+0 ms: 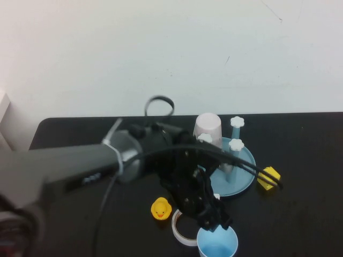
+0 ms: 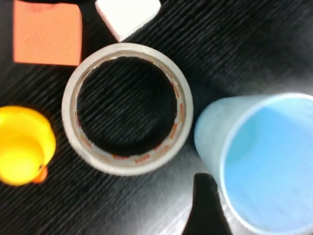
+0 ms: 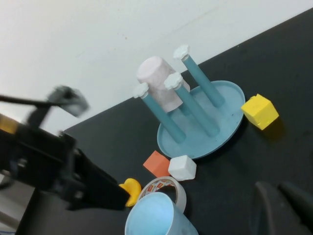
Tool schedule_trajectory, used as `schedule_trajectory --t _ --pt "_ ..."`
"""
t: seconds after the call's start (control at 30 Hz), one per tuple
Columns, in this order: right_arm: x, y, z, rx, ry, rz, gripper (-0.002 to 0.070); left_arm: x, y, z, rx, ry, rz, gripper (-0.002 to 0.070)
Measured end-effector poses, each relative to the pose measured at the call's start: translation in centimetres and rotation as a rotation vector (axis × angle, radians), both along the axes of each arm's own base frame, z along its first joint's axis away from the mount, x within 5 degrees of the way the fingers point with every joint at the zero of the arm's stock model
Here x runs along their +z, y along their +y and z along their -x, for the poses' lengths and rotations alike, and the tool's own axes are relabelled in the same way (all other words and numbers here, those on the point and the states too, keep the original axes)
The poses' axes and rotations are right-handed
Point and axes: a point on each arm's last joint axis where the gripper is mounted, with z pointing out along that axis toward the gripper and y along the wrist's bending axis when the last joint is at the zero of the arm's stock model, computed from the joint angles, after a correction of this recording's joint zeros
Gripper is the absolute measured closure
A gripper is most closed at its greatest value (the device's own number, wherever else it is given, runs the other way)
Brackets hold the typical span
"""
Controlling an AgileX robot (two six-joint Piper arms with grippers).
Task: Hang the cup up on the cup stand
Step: Pick up the cup from the table
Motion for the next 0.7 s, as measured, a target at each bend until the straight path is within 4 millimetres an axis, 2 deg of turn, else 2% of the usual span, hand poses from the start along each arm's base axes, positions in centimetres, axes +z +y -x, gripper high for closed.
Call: schedule_trajectory --t 0.27,0.5,0.6,0.7 --pt "0.0 0.0 0.0 0.007 -0.008 0.024 0.0666 -4.0 -0.7 -0.7 0.032 0.021 -0.019 0.0253" --pt "0.0 0.0 0.0 0.009 -0.009 0.030 0.0666 -5.9 -1.1 -0.9 0.063 0.042 -0.011 0.0263" --pt "0.0 0.0 0.0 0.012 -0.013 0.042 0.0666 -7.1 -1.1 -1.0 0.067 0.055 -0.025 0.0316" --pt "0.0 0.0 0.0 0.014 -0.015 0.046 0.0666 -8.1 -1.1 -0.9 0.067 0.071 -0.041 0.0426"
